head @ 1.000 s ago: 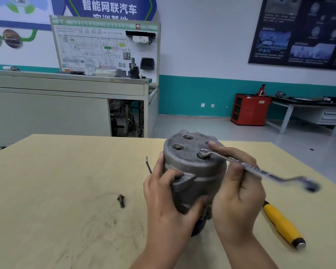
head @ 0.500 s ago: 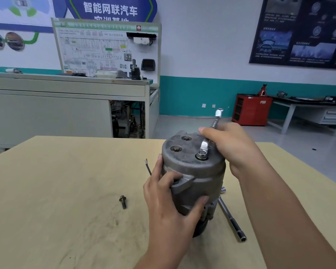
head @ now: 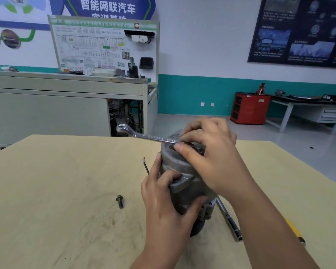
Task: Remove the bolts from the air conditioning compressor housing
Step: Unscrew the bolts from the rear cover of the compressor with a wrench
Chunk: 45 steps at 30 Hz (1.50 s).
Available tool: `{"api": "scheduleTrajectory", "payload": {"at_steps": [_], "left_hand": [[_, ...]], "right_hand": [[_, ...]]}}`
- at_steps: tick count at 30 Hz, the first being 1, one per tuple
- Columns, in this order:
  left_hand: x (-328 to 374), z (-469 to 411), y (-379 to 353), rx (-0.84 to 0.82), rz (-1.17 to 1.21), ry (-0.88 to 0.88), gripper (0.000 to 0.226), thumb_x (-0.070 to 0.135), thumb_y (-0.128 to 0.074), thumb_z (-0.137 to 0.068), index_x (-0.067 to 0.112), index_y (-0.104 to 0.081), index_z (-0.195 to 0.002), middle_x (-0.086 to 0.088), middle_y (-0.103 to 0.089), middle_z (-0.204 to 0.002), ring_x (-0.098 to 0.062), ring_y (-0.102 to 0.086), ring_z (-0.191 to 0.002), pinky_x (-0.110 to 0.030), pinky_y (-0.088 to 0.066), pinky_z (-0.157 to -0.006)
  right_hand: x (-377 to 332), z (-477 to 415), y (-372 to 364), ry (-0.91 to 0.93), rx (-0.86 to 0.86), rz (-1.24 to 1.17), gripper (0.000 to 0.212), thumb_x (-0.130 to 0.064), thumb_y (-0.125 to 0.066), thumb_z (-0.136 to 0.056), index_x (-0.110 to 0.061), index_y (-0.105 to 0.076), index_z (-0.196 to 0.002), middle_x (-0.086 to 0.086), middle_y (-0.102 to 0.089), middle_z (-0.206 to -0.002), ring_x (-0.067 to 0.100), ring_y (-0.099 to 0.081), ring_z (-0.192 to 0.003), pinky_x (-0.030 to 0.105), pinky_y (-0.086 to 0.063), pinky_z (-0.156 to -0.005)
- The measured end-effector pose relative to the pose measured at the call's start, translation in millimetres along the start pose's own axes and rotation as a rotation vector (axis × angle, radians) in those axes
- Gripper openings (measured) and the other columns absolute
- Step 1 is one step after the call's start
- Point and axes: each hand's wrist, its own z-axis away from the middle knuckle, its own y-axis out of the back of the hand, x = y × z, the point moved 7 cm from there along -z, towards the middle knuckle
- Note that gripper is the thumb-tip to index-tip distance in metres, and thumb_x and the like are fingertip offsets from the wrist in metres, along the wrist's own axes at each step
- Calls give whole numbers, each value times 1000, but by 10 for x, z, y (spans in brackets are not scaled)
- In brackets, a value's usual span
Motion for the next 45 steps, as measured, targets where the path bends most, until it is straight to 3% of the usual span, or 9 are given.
{"api": "scheduleTrajectory", "payload": {"at_steps": [4,7,12,17,21,25,34,38,45], "left_hand": [[-22,4,3,18,-7,19,63,48,-69,-66,35,-41,-121,18,-31,-145,-2,-34,-124,-13,-31,-99],[-38,9,-7,1,9,35,65,46,-69,-67,49,-35,-123,6,-31,-150,-12,-35,-131,-30,-36,-101],[-19,5,11,0,-23,1,59,43,-69,-65,41,-37,-114,6,-28,-151,-1,-31,-129,-11,-24,-101],[0,4,6,-5,-18,-6,58,43,-69,-65,42,-37,-114,6,-28,-151,0,-30,-129,-9,-23,-101],[10,4,9,-3,-20,-2,57,43,-68,-66,44,-36,-113,8,-27,-151,-1,-32,-127,-8,-24,-99],[-1,1,28,8,-2,13,58,43,-69,-65,45,-36,-112,6,-29,-151,-5,-33,-128,-10,-26,-99],[-36,2,25,-13,-6,28,58,44,-68,-62,51,-35,-110,8,-27,-151,-1,-32,-127,-7,-26,-96],[-21,-4,-11,-24,-31,2,66,42,-74,-60,55,-35,-112,12,-24,-152,-1,-32,-127,-12,-29,-98],[-6,-5,5,-9,-52,5,55,45,-66,-66,42,-38,-112,10,-35,-143,-18,-40,-114,-27,-38,-90]], "right_hand": [[2,199,75,47,196,-109,13,-22,-67,-75,-10,-70,-80,-9,-48,-94,8,-35,-100,13,-30,-87],[73,396,148,40,380,-179,14,-22,-70,-79,-12,-73,-87,-7,-53,-95,15,-43,-101,9,-32,-88],[273,555,200,-166,541,-400,14,-40,-60,-82,-33,-67,-91,-12,-60,-100,10,-49,-106,7,-33,-90],[599,468,-7,-593,426,-648,24,-38,-54,-93,-24,-66,-77,5,-66,-98,22,-61,-101,45,-46,-95],[683,234,-69,-755,185,-682,35,-30,-55,-94,-6,-61,-70,12,-71,-77,22,-62,-75,38,-46,-75],[614,28,-85,-734,-58,-512,25,-33,-62,-86,-15,-51,-73,10,-44,-69,20,-41,-70,34,-29,-67],[235,-216,-95,-524,-288,31,34,-42,-57,-91,-15,-56,-69,7,-45,-89,28,-44,-103,37,-36,-82],[0,-136,-62,-323,-201,6,21,-40,-64,-86,-21,-71,-87,-6,-40,-102,18,-32,-116,37,-32,-97],[-50,261,117,-102,272,-173,16,-28,-73,-73,-18,-76,-85,-20,-43,-94,14,-40,-103,45,-40,-89]]}}
